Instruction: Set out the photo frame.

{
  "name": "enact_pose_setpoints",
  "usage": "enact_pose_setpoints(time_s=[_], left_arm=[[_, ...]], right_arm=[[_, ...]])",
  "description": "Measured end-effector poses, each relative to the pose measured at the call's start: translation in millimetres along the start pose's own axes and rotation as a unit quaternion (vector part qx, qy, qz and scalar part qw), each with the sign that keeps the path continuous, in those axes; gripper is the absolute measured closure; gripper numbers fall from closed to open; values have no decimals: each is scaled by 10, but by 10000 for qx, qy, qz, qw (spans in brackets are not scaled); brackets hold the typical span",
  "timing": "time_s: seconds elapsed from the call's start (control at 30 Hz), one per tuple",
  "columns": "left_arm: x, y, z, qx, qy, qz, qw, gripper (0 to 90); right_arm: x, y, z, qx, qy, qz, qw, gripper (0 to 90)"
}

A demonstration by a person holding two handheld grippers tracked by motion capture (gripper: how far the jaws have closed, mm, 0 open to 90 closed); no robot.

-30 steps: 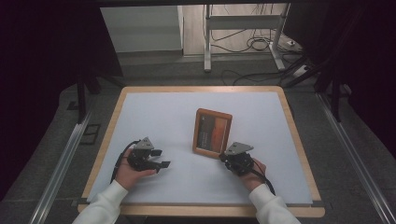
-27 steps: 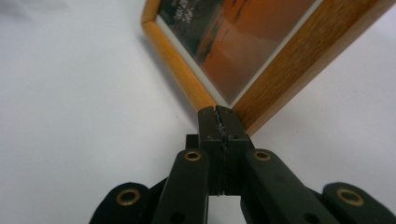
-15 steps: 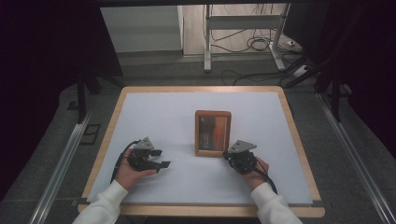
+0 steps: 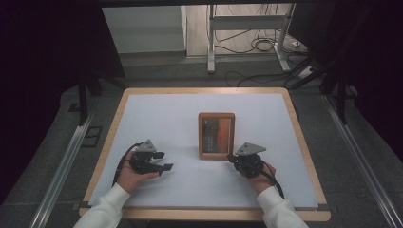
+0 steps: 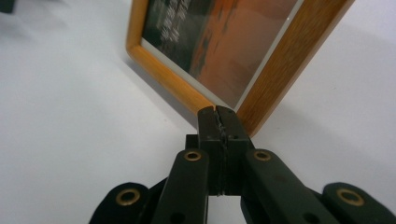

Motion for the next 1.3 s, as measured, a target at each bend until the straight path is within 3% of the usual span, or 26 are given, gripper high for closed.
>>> enact_pose_setpoints(time_s=[0.2, 0.4, 0.6, 0.8, 0.93, 1.3], left_arm=[[-13, 12, -26, -60, 24, 32, 10000, 339], [-47, 20, -43, -118, 51, 106, 9999, 341], [-79, -1, -86, -165, 137, 143, 9997, 341], [-92, -17, -104, -200, 190, 100, 9996, 340], [-101, -21, -90, -182, 195, 87, 9996, 339], [-94, -32, -86, -174, 188, 77, 9996, 339]], right_arm=[[-41, 38, -203, -182, -6, 72, 9998, 862], [-110, -12, -439, -236, 104, 287, 9993, 629], [-237, -158, -718, -301, -233, 585, 9976, 420], [-382, -344, -961, -300, -539, 881, 9942, 356], [-428, -394, -978, -247, -568, 978, 9933, 334], [-408, -405, -897, -128, -573, 871, 9945, 316]])
Point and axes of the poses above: each handheld gripper's, and its own axes: z roughly forward along the jaws, y roughly out of its top, x roughly to its left, the point moved 4 cm from there along z, roughly forward along the jaws, and after that the axes turned 13 degrees about -x, right-handed, at the moved point
